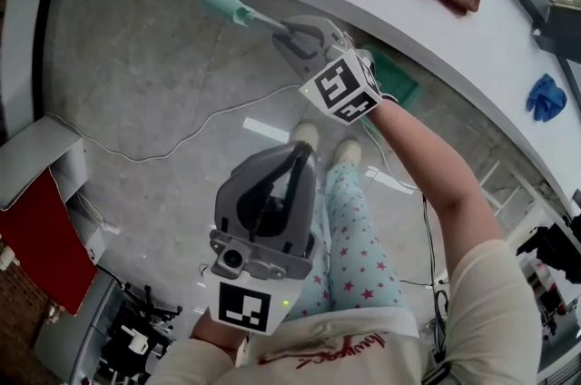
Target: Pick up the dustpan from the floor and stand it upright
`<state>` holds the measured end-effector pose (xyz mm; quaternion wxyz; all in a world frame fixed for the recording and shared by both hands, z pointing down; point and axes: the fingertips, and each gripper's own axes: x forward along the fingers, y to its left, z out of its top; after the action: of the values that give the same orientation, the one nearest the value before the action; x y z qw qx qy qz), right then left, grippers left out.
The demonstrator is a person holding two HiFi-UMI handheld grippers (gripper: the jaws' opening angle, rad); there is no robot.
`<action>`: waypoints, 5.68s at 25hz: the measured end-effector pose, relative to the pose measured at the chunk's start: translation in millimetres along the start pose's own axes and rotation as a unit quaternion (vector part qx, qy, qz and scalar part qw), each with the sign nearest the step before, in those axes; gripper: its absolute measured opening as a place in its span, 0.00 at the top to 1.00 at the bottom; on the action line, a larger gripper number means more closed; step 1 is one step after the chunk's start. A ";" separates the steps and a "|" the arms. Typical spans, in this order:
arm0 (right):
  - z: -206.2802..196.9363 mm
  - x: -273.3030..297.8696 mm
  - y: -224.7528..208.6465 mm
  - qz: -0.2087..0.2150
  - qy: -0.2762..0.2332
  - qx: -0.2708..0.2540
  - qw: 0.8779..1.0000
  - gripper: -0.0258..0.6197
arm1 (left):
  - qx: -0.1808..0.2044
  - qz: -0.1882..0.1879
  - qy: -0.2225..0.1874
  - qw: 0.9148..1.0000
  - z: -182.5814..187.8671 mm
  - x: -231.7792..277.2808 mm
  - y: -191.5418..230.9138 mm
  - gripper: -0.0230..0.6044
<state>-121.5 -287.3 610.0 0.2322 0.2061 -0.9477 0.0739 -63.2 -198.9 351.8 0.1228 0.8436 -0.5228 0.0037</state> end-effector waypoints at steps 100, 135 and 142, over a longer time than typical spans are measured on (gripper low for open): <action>324.4 -569.3 126.6 -0.317 -0.256 0.055 0.912 0.92 | 0.116 -0.164 -0.081 0.976 258.4 -108.3 -256.3 0.93; 327.9 -573.5 572.7 -0.404 -0.263 0.080 0.873 0.92 | 0.103 -0.214 -0.092 0.967 214.6 -535.0 -221.0 0.93; 279.8 -630.8 643.8 -0.400 -0.260 0.091 0.874 0.92 | 0.085 -0.207 -0.085 0.971 184.7 -606.3 -296.6 0.93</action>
<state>-0.6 453.5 37.9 -0.0325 0.5992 -0.7999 0.0046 -98.8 421.9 30.7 0.0039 0.9379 -0.3433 -0.0487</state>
